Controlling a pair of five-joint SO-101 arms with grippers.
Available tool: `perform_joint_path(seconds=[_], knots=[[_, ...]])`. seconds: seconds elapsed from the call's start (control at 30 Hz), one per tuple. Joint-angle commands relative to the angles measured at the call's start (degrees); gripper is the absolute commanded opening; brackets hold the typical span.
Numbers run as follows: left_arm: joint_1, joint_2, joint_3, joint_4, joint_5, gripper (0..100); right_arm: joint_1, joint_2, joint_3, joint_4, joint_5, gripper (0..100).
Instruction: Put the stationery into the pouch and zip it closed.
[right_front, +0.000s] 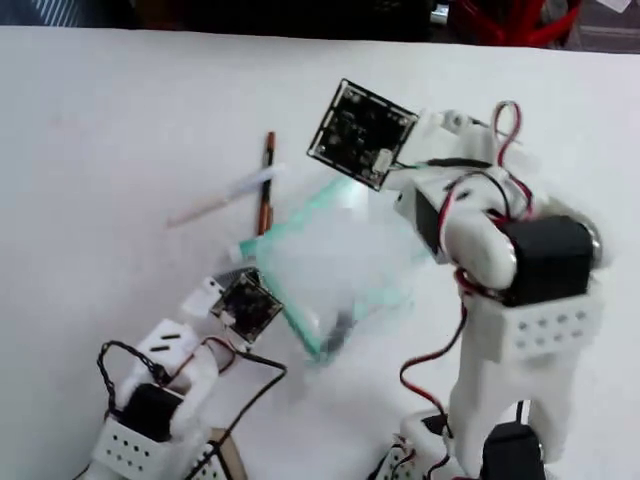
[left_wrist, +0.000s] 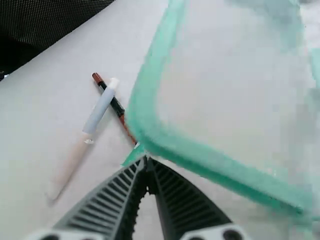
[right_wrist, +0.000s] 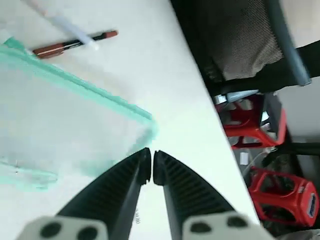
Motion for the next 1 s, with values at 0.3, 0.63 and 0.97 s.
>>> perform_joint_path(seconds=[0.3,0.63,0.97], knots=[[-6.0,-0.4,-6.1,4.3,0.0,2,0.0,-1.5,18.2,-1.0,-7.7,11.8],[-21.2,-0.4,-6.6,6.0,0.1,2,3.4,-1.7,42.1,-7.3,-7.5,26.2],[-22.5,-0.4,-4.5,3.3,0.0,2,1.6,-25.4,72.4,-11.0,10.4,26.2]])
